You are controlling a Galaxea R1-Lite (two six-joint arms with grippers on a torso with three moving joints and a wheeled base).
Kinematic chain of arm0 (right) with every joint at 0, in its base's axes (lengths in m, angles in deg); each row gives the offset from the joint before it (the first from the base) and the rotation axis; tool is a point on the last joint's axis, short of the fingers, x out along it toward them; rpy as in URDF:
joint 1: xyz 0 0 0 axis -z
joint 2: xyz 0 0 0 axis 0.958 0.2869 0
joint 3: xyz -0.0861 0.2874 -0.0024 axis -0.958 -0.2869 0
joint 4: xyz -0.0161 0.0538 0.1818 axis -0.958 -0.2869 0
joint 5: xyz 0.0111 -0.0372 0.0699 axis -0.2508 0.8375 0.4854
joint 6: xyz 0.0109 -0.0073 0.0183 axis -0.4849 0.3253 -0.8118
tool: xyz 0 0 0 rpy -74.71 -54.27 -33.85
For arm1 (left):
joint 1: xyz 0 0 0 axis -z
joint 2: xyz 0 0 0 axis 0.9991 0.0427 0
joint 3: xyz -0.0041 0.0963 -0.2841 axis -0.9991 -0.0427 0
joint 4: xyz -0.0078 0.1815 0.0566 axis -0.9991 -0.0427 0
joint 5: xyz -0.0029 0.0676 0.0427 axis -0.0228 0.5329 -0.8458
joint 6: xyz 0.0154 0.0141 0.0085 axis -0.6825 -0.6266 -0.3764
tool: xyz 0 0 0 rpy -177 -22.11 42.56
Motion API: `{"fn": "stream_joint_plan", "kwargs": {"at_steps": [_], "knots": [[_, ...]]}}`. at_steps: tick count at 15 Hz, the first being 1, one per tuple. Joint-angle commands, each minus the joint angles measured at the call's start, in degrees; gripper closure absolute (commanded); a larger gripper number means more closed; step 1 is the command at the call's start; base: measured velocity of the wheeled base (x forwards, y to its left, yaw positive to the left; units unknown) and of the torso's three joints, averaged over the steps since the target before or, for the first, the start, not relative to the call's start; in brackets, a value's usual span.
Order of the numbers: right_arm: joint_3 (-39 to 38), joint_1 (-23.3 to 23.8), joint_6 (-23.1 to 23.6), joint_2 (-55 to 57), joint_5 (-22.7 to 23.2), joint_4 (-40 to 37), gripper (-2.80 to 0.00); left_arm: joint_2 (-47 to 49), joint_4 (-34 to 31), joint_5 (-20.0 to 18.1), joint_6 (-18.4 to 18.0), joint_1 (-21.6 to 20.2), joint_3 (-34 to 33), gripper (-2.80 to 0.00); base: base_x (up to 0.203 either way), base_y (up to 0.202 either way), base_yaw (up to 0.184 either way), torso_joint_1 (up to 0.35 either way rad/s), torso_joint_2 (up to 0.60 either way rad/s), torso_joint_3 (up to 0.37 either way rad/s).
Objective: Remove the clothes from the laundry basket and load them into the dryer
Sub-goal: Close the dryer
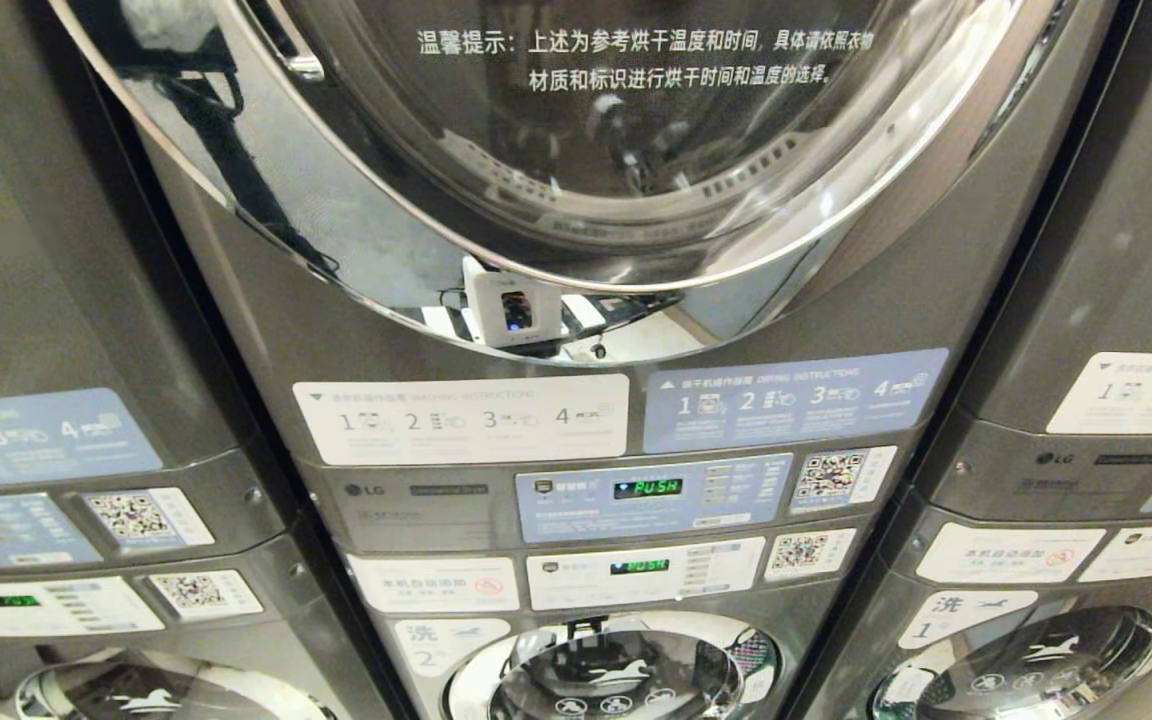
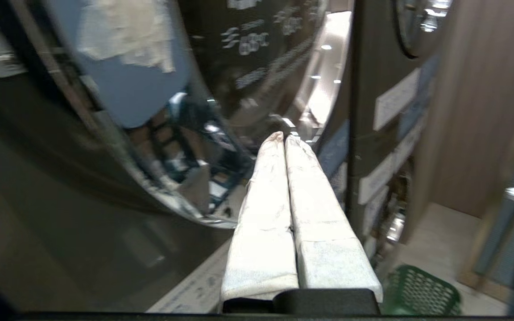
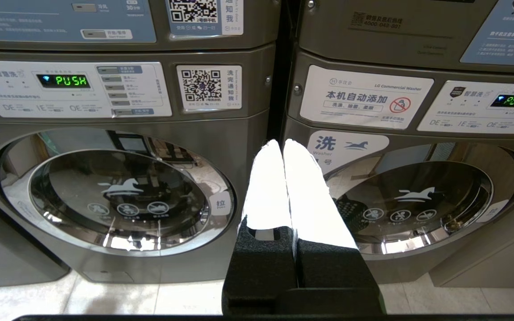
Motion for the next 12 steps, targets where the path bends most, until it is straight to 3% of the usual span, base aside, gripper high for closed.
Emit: {"fn": "stream_joint_plan", "kwargs": {"at_steps": [1,4,8,12], "knots": [[0.0,0.0,0.0,0.1,0.0,-0.1,0.0,1.5,-2.2,-0.2,-0.1,2.8,2.9,0.0,0.0,0.0,0.0,0.0,0.0,0.0],[0.0,0.0,0.0,0.1,0.0,-0.1,0.0,5.5,-1.9,0.3,-0.3,3.5,8.0,0.0,0.0,0.0,0.0,0.0,0.0,0.0],[0.0,0.0,0.0,0.0,0.0,-0.1,0.0,10.7,-1.7,6.2,-0.3,3.6,15.4,0.0,0.0,0.0,0.0,0.0,0.0,0.0],[0.0,0.0,0.0,0.0,0.0,-0.1,0.0,13.5,-1.5,10.0,-1.7,3.6,16.5,0.0,0.0,0.0,0.0,0.0,0.0,0.0]]}}
